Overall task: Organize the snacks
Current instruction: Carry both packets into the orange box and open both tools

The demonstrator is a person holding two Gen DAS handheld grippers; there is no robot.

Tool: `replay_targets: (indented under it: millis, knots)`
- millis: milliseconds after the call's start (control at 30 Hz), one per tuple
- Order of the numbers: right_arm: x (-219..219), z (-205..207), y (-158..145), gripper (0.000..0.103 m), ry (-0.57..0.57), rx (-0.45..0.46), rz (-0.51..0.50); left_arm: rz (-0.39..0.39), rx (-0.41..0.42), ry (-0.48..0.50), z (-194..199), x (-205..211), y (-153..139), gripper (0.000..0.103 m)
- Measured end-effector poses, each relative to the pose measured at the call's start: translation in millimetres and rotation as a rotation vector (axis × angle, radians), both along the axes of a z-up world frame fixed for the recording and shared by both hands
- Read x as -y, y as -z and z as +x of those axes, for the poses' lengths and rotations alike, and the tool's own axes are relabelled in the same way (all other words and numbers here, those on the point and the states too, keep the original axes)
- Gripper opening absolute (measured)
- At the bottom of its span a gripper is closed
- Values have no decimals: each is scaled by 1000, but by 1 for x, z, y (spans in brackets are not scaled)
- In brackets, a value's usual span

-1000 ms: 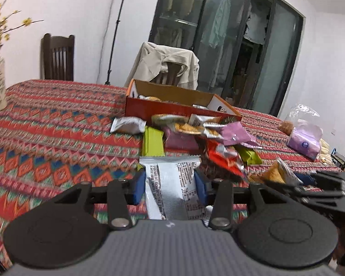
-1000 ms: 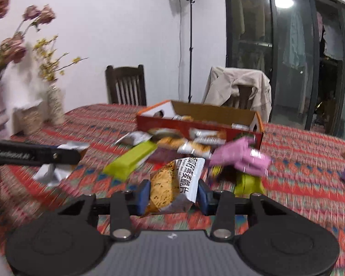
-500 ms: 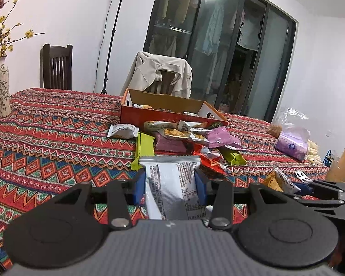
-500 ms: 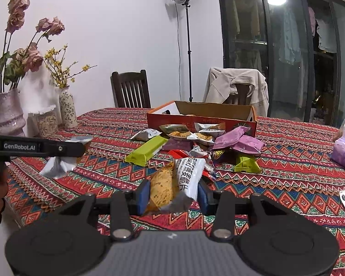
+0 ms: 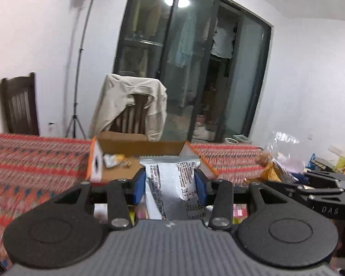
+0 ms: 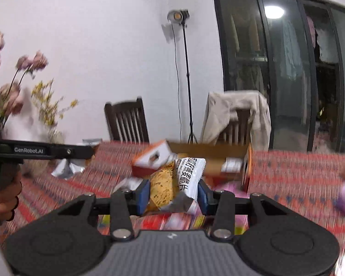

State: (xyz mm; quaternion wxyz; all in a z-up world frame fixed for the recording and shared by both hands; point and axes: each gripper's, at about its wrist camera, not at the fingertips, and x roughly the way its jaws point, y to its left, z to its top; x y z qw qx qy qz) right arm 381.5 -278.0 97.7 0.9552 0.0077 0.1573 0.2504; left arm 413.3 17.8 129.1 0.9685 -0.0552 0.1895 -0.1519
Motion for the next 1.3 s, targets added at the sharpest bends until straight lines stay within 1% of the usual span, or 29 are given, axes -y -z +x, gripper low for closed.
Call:
replay_targets:
  millis: [67, 133, 200, 267, 333, 400, 467, 533, 567, 633, 700, 800, 833, 867, 933, 967, 1000, 1067, 1133, 1200, 1233, 1300]
  knots:
    - [1, 36, -21, 42, -17, 15, 10, 5, -25, 9, 46, 1, -10, 45]
    - [1, 80, -37, 42, -36, 3, 17, 8, -68, 3, 99, 2, -14, 45]
    - [-2, 134, -48, 42, -59, -47, 24, -1, -124, 1, 149, 3, -11, 45]
    - [-6, 187, -50, 42, -86, -119, 33, 23, -179, -12, 202, 9, -1, 45]
    - [-17, 249, -42, 42, -88, -207, 23, 80, -219, -20, 252, 15, 17, 45]
    - [-29, 305, -25, 42, -67, -283, -7, 103, -294, -61, 302, 18, 42, 45]
    - [-41, 353, -2, 42, -36, -362, -39, 97, -366, -82, 345, 19, 68, 45]
    - [-51, 397, 24, 42, -7, -442, -61, 83, -419, -90, 374, 20, 89, 45]
    - [-57, 411, 35, 42, 4, -467, -81, 78, -439, -94, 386, 21, 98, 45]
    - [-69, 432, 56, 42, 27, -500, -124, 94, -454, -96, 402, 25, 110, 45]
    - [-78, 446, 72, 42, 30, -525, -163, 105, -465, -88, 406, 24, 117, 45]
    - [-83, 459, 87, 43, 46, -545, -198, 106, -492, -92, 415, 27, 126, 46]
    - [-85, 461, 89, 43, 50, -548, -204, 100, -503, -96, 419, 27, 129, 48]
    - [-85, 463, 92, 47, 49, -549, -199, 96, -513, -95, 421, 26, 132, 51]
    - [-83, 464, 94, 50, 45, -557, -192, 92, -522, -84, 421, 25, 134, 56]
    - [-83, 464, 94, 55, 39, -557, -186, 94, -523, -85, 420, 24, 133, 58]
    - [-83, 463, 94, 58, 36, -558, -184, 99, -520, -91, 419, 23, 132, 58]
    - [-82, 458, 88, 59, 32, -545, -189, 108, -508, -91, 411, 22, 123, 58]
    - [-78, 456, 80, 59, 34, -526, -186, 112, -485, -92, 398, 18, 106, 58]
    - [-74, 445, 64, 59, 38, -502, -184, 124, -461, -101, 385, 12, 86, 62]
    - [-72, 439, 54, 59, 39, -486, -185, 138, -442, -121, 377, 8, 75, 66]
    - [-67, 422, 29, 59, 40, -441, -187, 165, -393, -164, 354, 0, 54, 69]
